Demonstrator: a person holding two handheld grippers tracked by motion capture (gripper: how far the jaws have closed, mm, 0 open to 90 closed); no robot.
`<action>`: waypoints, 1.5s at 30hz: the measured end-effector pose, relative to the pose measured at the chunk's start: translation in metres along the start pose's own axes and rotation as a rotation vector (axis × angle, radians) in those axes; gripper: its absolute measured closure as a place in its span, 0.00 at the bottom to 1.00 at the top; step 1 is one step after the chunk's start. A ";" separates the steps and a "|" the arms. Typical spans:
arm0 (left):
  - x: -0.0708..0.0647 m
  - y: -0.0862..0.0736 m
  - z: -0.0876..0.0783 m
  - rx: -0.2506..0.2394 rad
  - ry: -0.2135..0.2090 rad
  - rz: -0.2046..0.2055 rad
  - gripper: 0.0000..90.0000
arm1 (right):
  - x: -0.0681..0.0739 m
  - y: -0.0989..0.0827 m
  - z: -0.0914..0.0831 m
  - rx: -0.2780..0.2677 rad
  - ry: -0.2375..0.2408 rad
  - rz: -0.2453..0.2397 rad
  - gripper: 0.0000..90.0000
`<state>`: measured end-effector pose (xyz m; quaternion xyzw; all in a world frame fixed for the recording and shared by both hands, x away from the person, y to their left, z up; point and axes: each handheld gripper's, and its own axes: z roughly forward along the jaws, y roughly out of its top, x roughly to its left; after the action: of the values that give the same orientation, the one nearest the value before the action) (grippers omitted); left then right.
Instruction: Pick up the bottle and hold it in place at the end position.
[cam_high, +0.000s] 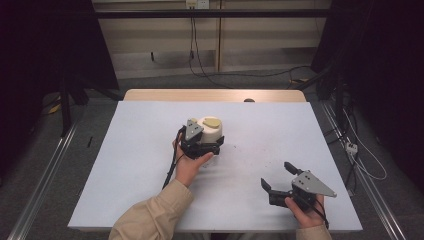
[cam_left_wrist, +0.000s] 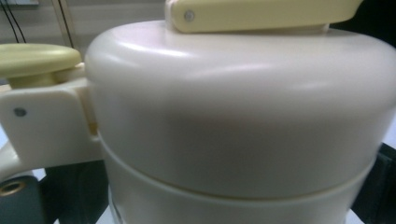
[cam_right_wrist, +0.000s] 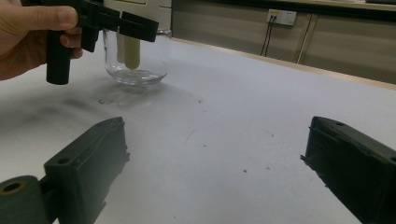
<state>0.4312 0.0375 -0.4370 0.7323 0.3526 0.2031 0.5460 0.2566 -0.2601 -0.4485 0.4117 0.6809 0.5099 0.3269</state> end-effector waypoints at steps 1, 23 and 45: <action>0.000 0.000 0.000 -0.001 0.001 -0.003 0.06 | 0.000 0.000 0.000 0.001 0.000 0.001 0.05; 0.003 -0.001 0.006 -0.011 0.014 -0.001 0.06 | 0.000 0.000 0.000 -0.001 0.002 0.001 0.05; 0.001 0.009 0.011 -0.006 0.018 0.036 0.06 | -0.001 0.000 -0.001 -0.003 0.001 0.007 0.05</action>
<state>0.4416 0.0300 -0.4323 0.7351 0.3439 0.2204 0.5411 0.2564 -0.2609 -0.4485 0.4134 0.6790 0.5122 0.3252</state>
